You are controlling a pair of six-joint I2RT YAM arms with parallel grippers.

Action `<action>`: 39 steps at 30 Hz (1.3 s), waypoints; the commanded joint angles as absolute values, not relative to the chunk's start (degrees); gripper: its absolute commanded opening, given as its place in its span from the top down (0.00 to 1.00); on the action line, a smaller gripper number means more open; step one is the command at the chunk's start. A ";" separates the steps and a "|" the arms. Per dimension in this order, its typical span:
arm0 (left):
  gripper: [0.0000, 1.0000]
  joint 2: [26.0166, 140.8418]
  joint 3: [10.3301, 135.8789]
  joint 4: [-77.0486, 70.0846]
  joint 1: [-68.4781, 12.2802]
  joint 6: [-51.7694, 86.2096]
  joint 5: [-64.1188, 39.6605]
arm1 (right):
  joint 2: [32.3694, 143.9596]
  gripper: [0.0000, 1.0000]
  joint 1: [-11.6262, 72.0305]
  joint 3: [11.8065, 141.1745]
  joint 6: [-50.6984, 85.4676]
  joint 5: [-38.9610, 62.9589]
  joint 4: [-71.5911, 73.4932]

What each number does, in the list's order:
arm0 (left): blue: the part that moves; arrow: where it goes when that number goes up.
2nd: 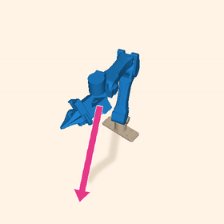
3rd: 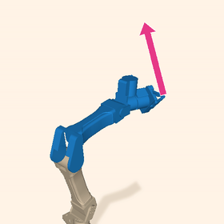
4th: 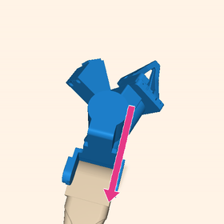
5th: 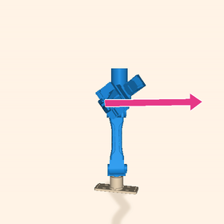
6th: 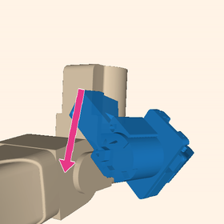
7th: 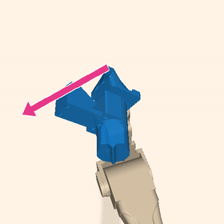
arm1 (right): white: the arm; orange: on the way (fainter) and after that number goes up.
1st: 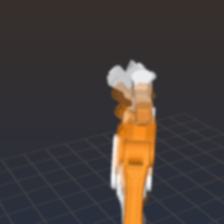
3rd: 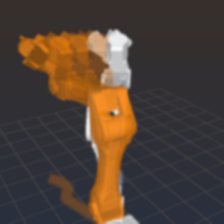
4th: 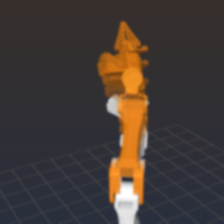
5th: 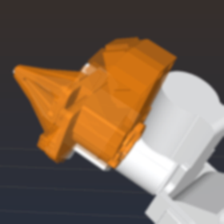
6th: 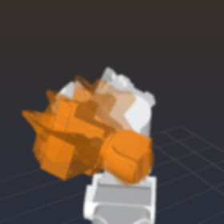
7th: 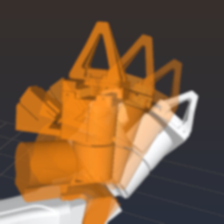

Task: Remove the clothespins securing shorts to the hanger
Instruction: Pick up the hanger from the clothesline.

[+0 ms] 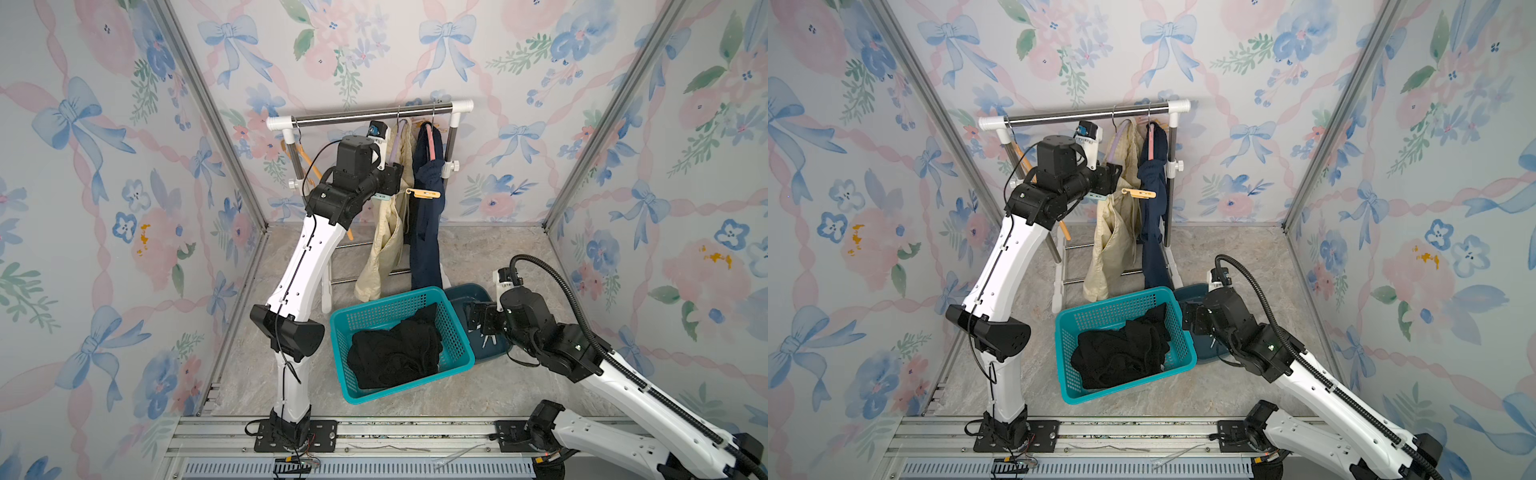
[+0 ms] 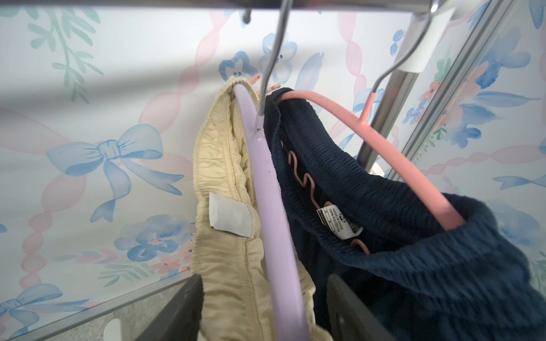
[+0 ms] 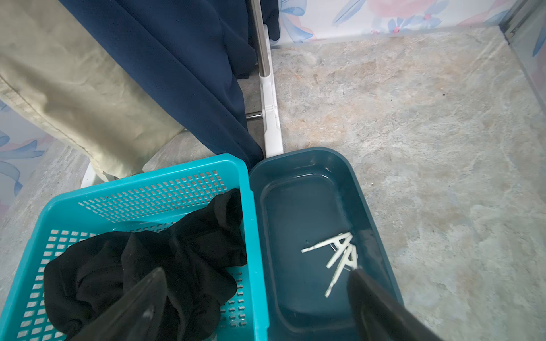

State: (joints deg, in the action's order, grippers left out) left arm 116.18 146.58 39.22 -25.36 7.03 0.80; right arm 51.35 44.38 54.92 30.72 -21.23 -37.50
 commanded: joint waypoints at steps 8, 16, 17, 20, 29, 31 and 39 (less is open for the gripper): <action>0.45 122.42 152.08 39.18 -24.79 6.24 0.54 | 51.85 0.03 45.13 53.89 31.24 -20.67 -36.56; 0.91 122.34 152.05 39.11 -24.70 5.73 1.64 | 52.34 0.03 45.09 54.83 30.70 -20.57 -36.90; 0.96 122.13 152.07 39.03 -24.70 5.66 1.91 | 52.29 0.03 45.13 55.00 30.55 -20.57 -36.91; 1.00 121.32 152.12 38.47 -24.70 4.86 2.41 | 51.63 0.03 45.13 54.69 30.13 -20.32 -36.63; 1.00 118.33 152.24 32.37 -24.70 3.89 1.44 | 48.28 0.03 45.09 52.65 30.58 -19.97 -34.50; 1.00 117.56 152.26 30.95 -24.70 3.51 1.34 | 47.91 0.03 45.04 52.58 30.75 -19.82 -34.41; 1.00 116.13 152.31 25.88 -24.70 3.53 0.66 | 47.28 0.03 45.09 51.78 31.49 -18.63 -33.36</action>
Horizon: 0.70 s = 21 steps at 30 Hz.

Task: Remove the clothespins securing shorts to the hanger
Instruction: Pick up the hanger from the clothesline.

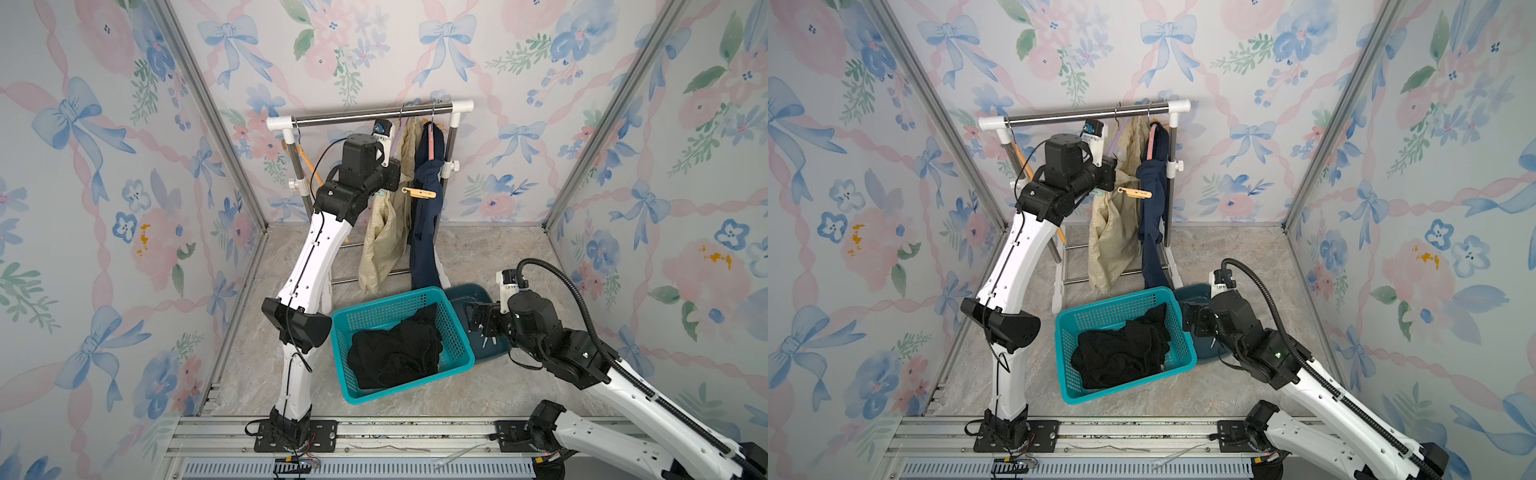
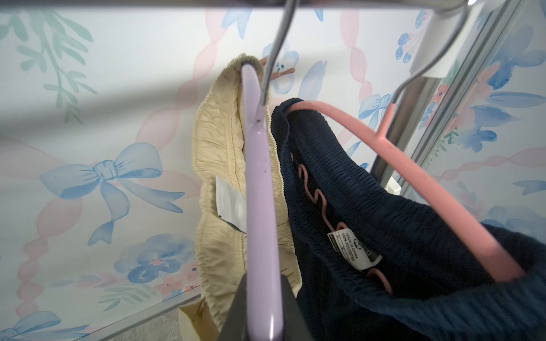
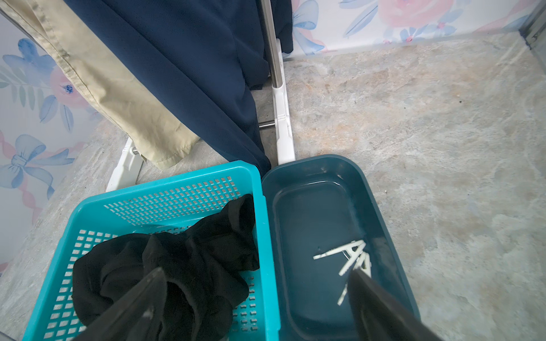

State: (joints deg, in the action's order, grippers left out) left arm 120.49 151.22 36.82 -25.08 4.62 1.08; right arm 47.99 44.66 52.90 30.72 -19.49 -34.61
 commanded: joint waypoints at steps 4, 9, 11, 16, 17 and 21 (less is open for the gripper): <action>1.00 115.54 152.24 25.31 -24.69 3.27 0.60 | 47.02 0.04 45.12 51.60 31.76 -18.41 -33.29; 1.00 114.70 151.75 25.30 -24.70 2.25 0.71 | 47.16 0.03 45.18 51.62 31.82 -18.37 -33.30; 1.00 114.39 151.55 25.28 -24.70 2.09 0.12 | 47.37 0.03 45.10 51.77 31.68 -18.30 -33.28; 1.00 113.02 149.62 25.31 -24.98 1.52 -0.38 | 47.37 0.03 45.14 51.66 31.66 -18.37 -32.97; 1.00 112.78 149.50 25.25 -25.05 1.40 -0.18 | 47.38 0.03 45.13 51.63 31.58 -18.35 -32.99; 1.00 112.11 149.59 25.04 -25.55 0.48 0.99 | 47.56 0.04 45.11 52.03 31.34 -18.30 -33.13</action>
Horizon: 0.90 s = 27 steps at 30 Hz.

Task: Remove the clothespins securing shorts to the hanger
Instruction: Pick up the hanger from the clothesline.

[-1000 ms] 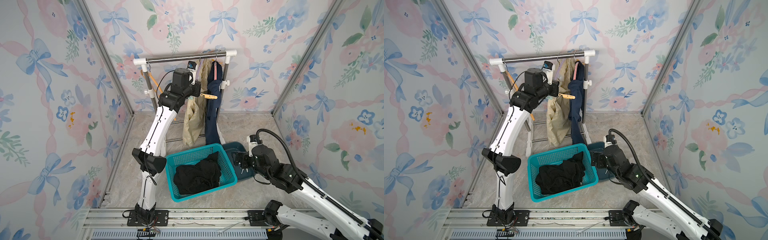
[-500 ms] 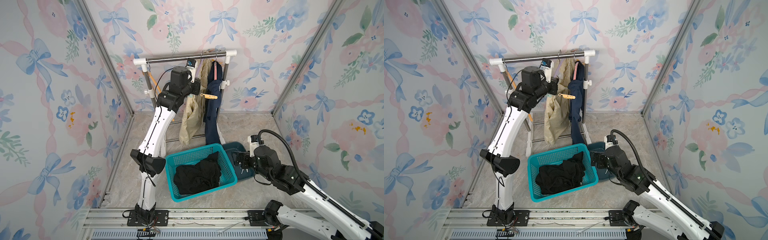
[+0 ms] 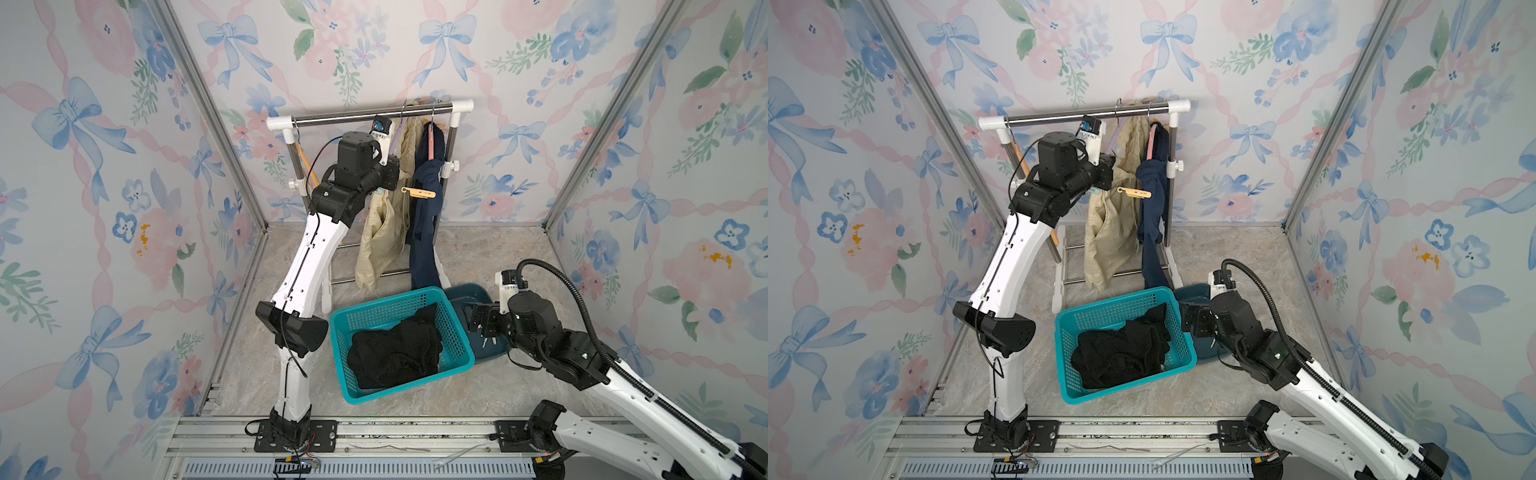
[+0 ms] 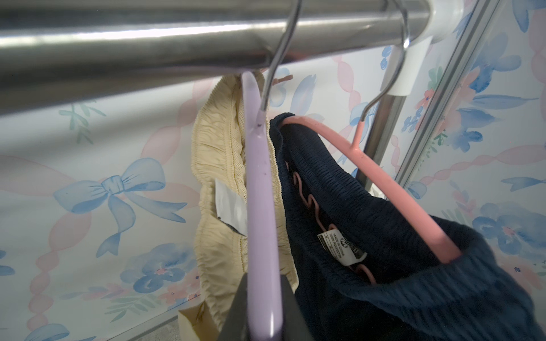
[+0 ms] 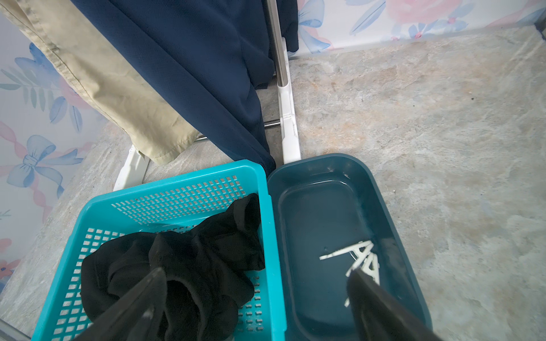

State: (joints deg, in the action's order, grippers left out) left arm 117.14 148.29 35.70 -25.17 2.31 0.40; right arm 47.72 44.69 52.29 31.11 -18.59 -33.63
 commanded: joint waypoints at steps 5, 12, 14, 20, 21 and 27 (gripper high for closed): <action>1.00 110.54 149.00 25.13 -26.87 -1.75 2.66 | 47.55 0.04 45.09 52.23 30.97 -18.46 -33.00; 1.00 106.56 145.53 25.09 -27.68 -2.68 3.68 | 48.24 0.04 45.09 52.75 30.36 -18.43 -32.96; 1.00 105.34 143.96 25.13 -27.82 -2.68 3.77 | 48.41 0.03 45.12 53.00 30.29 -18.27 -32.93; 1.00 101.30 136.73 25.14 -27.95 -2.12 3.83 | 48.41 0.03 45.10 53.08 30.11 -18.11 -32.35; 1.00 100.80 135.54 25.13 -28.00 -2.04 3.85 | 48.43 0.03 45.11 53.09 30.09 -18.06 -32.26; 1.00 97.75 127.94 24.97 -27.95 -1.66 4.88 | 48.19 0.03 45.09 53.25 29.89 -18.03 -32.15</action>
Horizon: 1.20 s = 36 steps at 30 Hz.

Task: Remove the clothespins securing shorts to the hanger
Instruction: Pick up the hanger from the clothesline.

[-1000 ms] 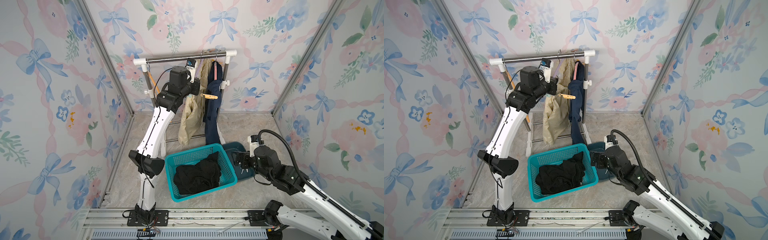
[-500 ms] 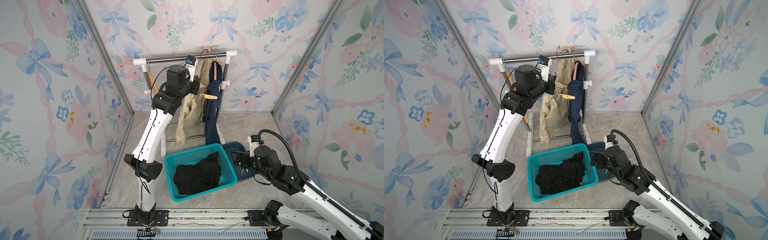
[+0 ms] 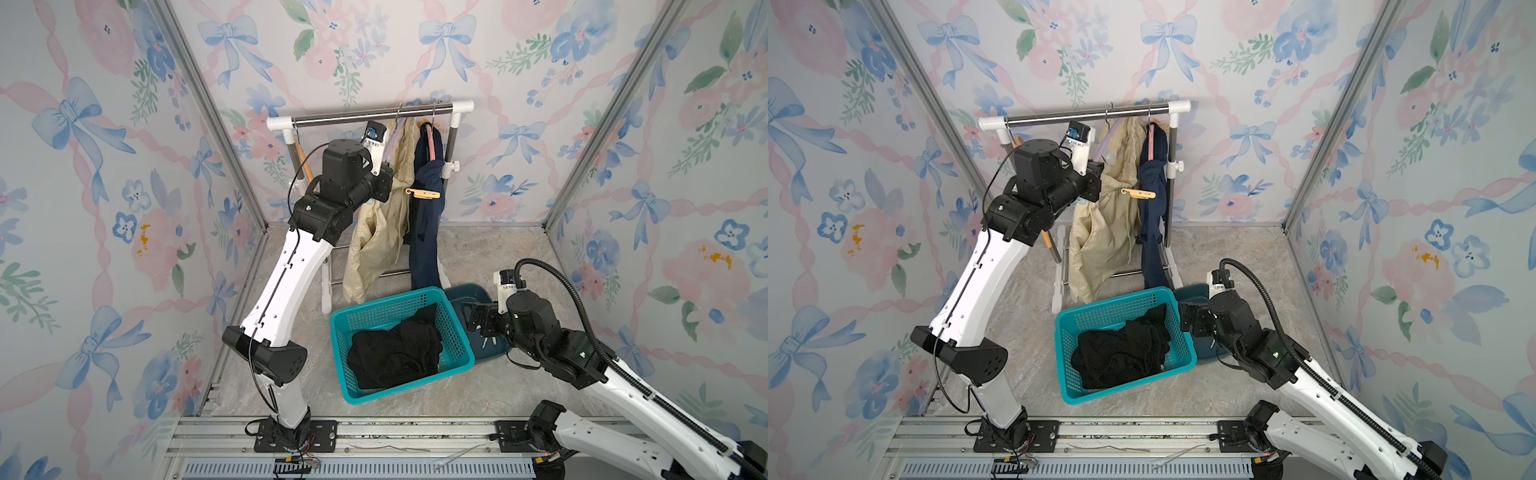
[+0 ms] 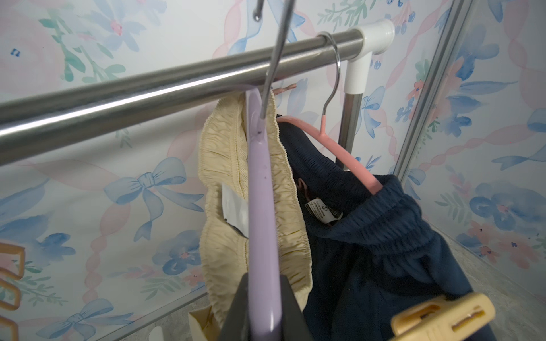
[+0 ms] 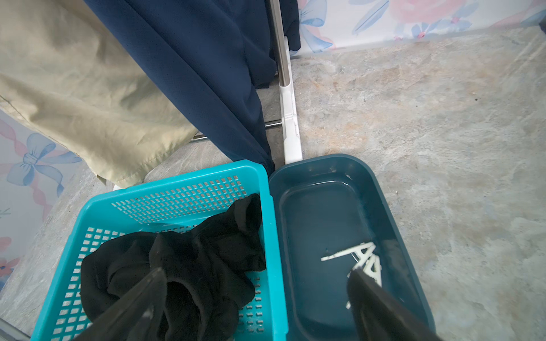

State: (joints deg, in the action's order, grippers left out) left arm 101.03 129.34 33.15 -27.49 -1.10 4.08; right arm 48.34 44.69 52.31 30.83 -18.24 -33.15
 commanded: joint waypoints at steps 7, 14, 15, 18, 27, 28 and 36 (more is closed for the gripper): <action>1.00 95.48 122.98 23.41 -27.96 -2.44 4.97 | 47.99 0.03 45.08 53.18 29.62 -18.10 -32.33; 1.00 92.54 119.71 21.52 -27.95 -2.86 4.61 | 47.99 0.04 44.94 52.65 29.71 -18.12 -32.08; 1.00 91.97 119.19 21.13 -27.95 -2.98 4.51 | 47.99 0.03 44.98 52.65 29.71 -18.15 -32.00; 1.00 90.08 117.18 19.38 -28.01 -3.86 4.77 | 47.95 0.04 44.87 52.47 29.71 -18.11 -31.78; 1.00 87.13 114.97 18.63 -27.95 -5.36 4.33 | 48.85 0.03 44.74 52.87 29.74 -17.50 -31.06; 1.00 86.94 114.60 18.61 -27.97 -5.27 4.13 | 48.81 0.03 44.80 52.91 29.75 -17.44 -31.06; 1.00 84.14 110.75 18.63 -27.95 -3.82 5.13 | 48.38 0.03 44.77 52.72 29.71 -17.41 -31.25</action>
